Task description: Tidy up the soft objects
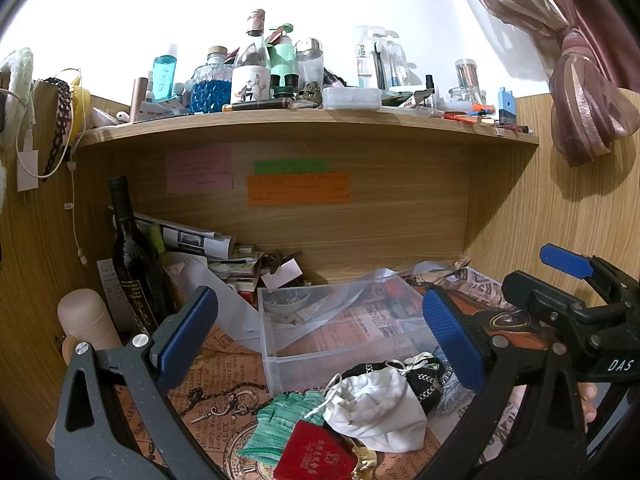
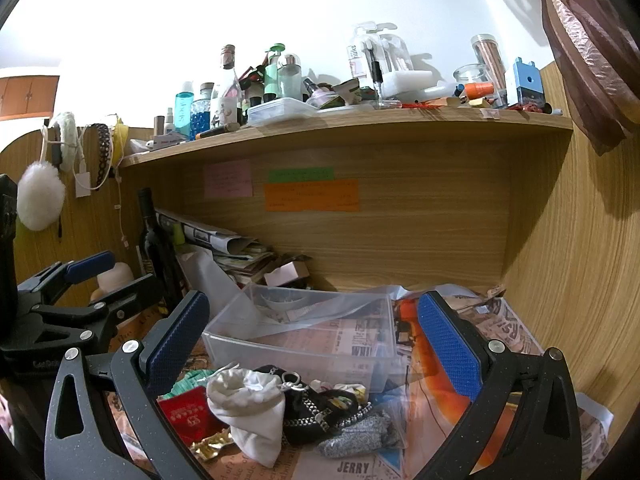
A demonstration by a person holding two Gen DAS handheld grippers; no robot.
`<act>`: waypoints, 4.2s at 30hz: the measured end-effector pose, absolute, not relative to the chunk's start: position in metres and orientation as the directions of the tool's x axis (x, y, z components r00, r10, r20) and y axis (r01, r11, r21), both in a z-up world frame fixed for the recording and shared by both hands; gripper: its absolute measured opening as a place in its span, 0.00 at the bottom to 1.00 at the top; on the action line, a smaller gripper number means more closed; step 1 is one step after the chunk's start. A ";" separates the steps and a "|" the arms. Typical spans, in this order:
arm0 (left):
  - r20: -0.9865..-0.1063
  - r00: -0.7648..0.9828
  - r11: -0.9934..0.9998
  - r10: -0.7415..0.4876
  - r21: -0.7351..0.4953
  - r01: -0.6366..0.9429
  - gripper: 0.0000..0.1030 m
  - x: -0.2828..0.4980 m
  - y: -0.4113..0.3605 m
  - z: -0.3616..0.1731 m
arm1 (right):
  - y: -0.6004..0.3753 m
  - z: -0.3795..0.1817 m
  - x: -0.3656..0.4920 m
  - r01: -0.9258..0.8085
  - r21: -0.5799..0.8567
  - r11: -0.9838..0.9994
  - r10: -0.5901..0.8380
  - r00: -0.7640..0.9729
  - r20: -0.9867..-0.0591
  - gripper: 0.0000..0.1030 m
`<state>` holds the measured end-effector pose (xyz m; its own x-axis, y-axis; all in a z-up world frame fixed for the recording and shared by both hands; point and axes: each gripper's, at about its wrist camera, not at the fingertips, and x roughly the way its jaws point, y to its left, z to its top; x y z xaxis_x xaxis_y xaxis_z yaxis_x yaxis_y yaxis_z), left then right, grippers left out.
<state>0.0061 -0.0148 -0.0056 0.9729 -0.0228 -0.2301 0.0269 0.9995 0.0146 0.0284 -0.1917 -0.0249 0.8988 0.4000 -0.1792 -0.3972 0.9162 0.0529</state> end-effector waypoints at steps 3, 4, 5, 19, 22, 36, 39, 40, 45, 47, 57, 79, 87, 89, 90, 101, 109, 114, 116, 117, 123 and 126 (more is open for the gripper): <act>-0.248 0.968 1.000 -0.024 0.008 0.027 1.00 0.009 -0.011 -0.008 | -0.189 -0.027 0.030 -0.397 0.052 0.916 0.400 0.896 -0.192 1.00; -0.256 0.966 1.000 -0.025 0.005 0.028 1.00 0.010 -0.010 -0.009 | -0.187 -0.028 0.031 -0.395 0.052 0.917 0.397 0.896 -0.199 1.00; -0.269 0.963 1.000 -0.030 0.001 0.031 1.00 0.012 -0.008 -0.011 | -0.187 -0.030 0.033 -0.395 0.051 0.917 0.396 0.894 -0.208 1.00; -0.510 0.857 0.997 -0.071 -0.053 0.051 0.90 0.036 0.018 -0.085 | -0.176 -0.095 0.063 -0.455 0.096 0.885 0.449 0.781 -0.434 0.89; -0.573 0.816 0.996 -0.080 -0.068 0.050 0.81 0.039 0.020 -0.106 | -0.168 -0.109 0.065 -0.498 0.107 0.860 0.483 0.729 -0.486 0.74; -0.675 0.716 0.981 -0.179 -0.178 0.078 0.62 0.037 0.027 -0.150 | -0.128 -0.136 0.073 -0.588 0.130 0.798 0.545 0.613 -0.573 0.52; -0.683 0.707 0.981 -0.183 -0.172 0.088 0.50 0.038 0.024 -0.152 | -0.119 -0.140 0.078 -0.585 0.102 0.805 0.517 0.606 -0.604 0.52; -0.681 0.709 0.981 -0.185 -0.172 0.091 0.47 0.037 0.024 -0.152 | -0.116 -0.143 0.080 -0.581 0.089 0.809 0.503 0.606 -0.617 0.52; -0.676 0.712 0.980 -0.193 -0.166 0.108 0.23 0.032 0.024 -0.148 | -0.110 -0.149 0.082 -0.571 0.052 0.819 0.466 0.611 -0.640 0.33; -0.674 0.714 0.980 -0.192 -0.171 0.103 0.20 0.031 0.026 -0.146 | -0.113 -0.149 0.081 -0.571 0.062 0.819 0.474 0.611 -0.634 0.25; -0.627 0.763 0.985 -0.158 -0.158 0.074 0.15 0.021 0.038 -0.123 | -0.128 -0.118 0.065 -0.582 0.071 0.810 0.527 0.670 -0.523 0.10; -0.677 0.728 0.989 -0.112 -0.149 0.013 0.32 0.026 0.048 -0.130 | -0.153 -0.104 0.061 -0.570 0.089 0.817 0.535 0.692 -0.485 0.10; -0.717 0.689 0.993 -0.106 -0.112 0.036 0.57 0.022 0.032 -0.137 | -0.164 -0.111 0.061 -0.570 0.115 0.813 0.545 0.677 -0.494 0.11; -0.727 0.676 0.992 -0.120 -0.117 0.051 0.63 0.025 0.025 -0.142 | -0.167 -0.114 0.062 -0.567 0.127 0.814 0.546 0.672 -0.500 0.11; -0.733 0.668 0.991 -0.127 -0.118 0.059 0.63 0.027 0.021 -0.144 | -0.169 -0.115 0.062 -0.565 0.130 0.815 0.546 0.672 -0.501 0.11; -0.759 0.633 0.985 -0.156 -0.069 0.160 0.35 0.043 -0.023 -0.160 | -0.189 -0.120 0.061 -0.525 0.161 0.836 0.528 0.690 -0.495 0.11; -0.693 0.713 0.991 -0.110 -0.025 0.129 0.14 0.032 -0.019 -0.124 | -0.197 -0.104 0.065 -0.511 0.132 0.849 0.510 0.730 -0.455 0.11; -0.608 0.790 0.996 -0.080 -0.025 0.082 0.15 0.039 -0.007 -0.088 | -0.194 -0.085 0.077 -0.504 0.108 0.857 0.499 0.758 -0.419 0.11; -0.576 0.814 0.997 -0.076 -0.028 0.074 0.15 0.047 -0.003 -0.075 | -0.193 -0.077 0.083 -0.501 0.100 0.860 0.495 0.767 -0.407 0.11; -0.559 0.826 0.997 -0.070 -0.023 0.068 0.15 0.052 -0.001 -0.068 | -0.191 -0.073 0.087 -0.500 0.097 0.860 0.494 0.771 -0.403 0.11; -0.511 0.857 0.998 -0.070 -0.032 0.062 0.15 0.088 0.004 -0.043 | -0.180 -0.057 0.118 -0.492 0.090 0.866 0.484 0.776 -0.406 0.11; -0.526 0.847 0.997 -0.079 -0.050 0.061 0.15 0.115 0.008 -0.041 | -0.175 -0.054 0.135 -0.488 0.086 0.868 0.476 0.772 -0.420 0.11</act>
